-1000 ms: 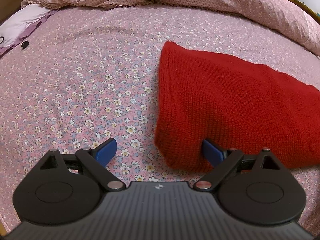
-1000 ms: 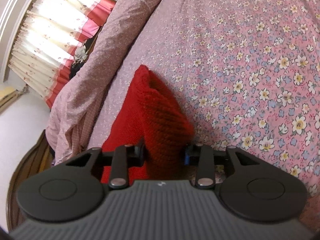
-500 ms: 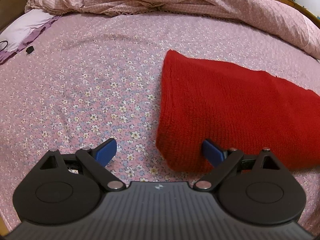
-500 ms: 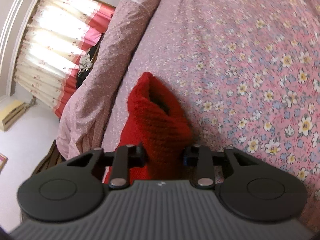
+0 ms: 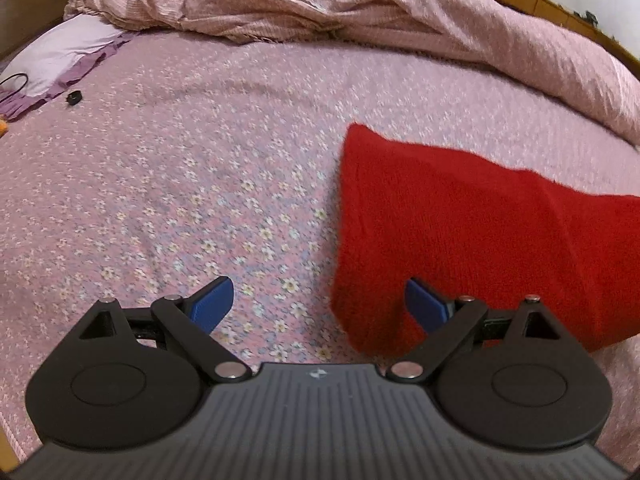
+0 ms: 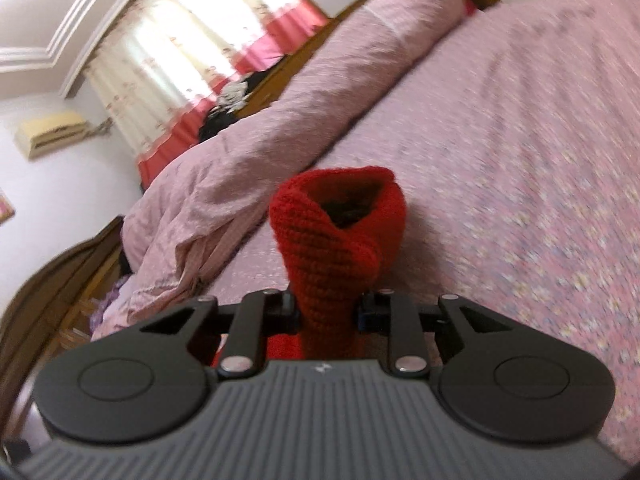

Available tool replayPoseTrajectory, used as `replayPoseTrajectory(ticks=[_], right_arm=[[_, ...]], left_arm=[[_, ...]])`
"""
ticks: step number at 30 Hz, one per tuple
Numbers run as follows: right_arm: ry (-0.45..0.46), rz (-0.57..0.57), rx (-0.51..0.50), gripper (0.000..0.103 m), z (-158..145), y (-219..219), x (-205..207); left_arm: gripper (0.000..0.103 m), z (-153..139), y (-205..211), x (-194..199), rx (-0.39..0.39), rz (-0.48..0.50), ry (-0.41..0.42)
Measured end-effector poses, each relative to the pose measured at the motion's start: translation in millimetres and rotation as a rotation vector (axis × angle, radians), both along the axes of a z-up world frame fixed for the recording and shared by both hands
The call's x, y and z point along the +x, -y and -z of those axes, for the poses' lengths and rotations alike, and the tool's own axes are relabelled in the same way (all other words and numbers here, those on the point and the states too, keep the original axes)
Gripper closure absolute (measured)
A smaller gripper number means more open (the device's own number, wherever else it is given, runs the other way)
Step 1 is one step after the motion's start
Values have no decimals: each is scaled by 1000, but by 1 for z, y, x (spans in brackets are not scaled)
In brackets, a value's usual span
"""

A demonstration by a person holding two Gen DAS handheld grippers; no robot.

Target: Fold small clothes

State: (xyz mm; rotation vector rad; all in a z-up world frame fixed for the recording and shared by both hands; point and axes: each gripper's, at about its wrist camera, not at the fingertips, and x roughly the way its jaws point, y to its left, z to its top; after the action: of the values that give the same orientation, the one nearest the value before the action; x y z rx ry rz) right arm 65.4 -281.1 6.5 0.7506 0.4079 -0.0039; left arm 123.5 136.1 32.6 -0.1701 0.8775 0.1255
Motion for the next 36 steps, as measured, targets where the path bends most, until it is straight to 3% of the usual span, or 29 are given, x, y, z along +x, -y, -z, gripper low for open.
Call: replayPoseTrajectory(ticks=[8,21,29,36], right_arm=[[81,-96,-28,77,-26,-22,18],[124,-254,-147,77,-54,-92,49],[29,-422,-245,77,-34,-151,68],[-30,-496,-318,77,-13,-176,66]], left_arm=[[8,-4,-14,-7,59,-35,5],[8,-1,-31,-13,64,-52,7],[8,4,-42,-15,52,-68,-11],[8,9,-53,-18,41,-84,-20]])
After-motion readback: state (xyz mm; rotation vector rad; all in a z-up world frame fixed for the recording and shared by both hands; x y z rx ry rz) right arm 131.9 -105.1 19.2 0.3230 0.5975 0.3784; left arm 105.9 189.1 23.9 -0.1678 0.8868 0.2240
